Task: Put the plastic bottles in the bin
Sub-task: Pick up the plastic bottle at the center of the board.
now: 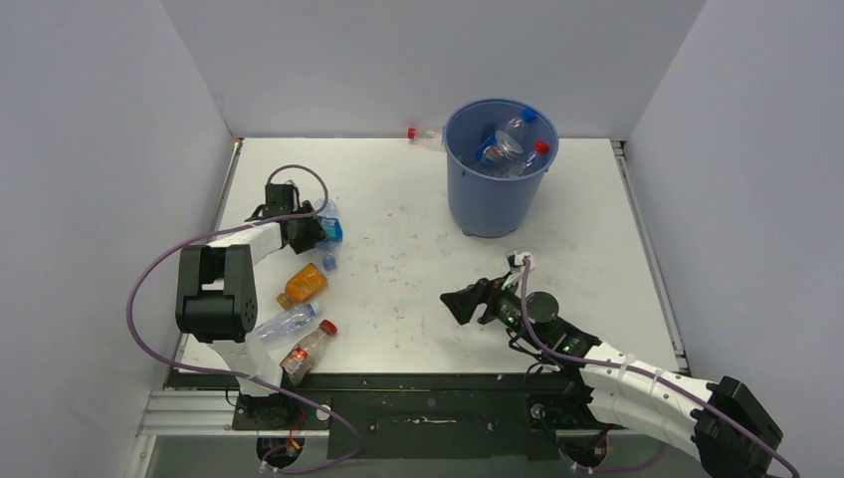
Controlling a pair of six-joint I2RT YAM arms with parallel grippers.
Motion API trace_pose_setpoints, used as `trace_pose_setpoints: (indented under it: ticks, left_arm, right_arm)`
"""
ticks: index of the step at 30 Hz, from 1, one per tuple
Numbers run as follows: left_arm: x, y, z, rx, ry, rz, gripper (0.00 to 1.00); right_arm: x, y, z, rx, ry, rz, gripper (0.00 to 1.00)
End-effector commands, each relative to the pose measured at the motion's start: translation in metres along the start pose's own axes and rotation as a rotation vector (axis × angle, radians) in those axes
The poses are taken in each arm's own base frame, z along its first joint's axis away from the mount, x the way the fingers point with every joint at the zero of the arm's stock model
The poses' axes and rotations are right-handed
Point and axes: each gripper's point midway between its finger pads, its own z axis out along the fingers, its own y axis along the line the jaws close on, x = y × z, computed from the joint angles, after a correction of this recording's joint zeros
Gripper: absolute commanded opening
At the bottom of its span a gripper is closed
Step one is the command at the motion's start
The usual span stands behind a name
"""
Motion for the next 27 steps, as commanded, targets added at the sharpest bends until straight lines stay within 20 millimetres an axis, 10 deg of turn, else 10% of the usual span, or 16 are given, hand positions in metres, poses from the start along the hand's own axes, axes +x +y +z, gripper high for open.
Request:
trace_pose_setpoints:
  ticks: [1,12,20,27]
  left_arm:
    - [-0.015,-0.016,-0.004,0.072,-0.057,0.004,0.36]
    - [-0.031,-0.067,-0.068,0.318,-0.183,-0.083,0.0]
    - [0.006,-0.141,-0.174,0.783,-0.302,-0.335,0.0]
    - [0.043,-0.146,-0.24,1.014,-0.444,-0.565,0.0]
  right_arm:
    - [-0.014,0.009,-0.002,-0.023,-0.054,0.013,0.9]
    - [-0.037,0.0,-0.005,0.068,-0.133,0.071,0.9]
    - [-0.046,0.06,0.005,-0.171,-0.144,-0.018,0.9]
    - [-0.04,0.101,0.023,-0.228,-0.178,-0.04,0.9]
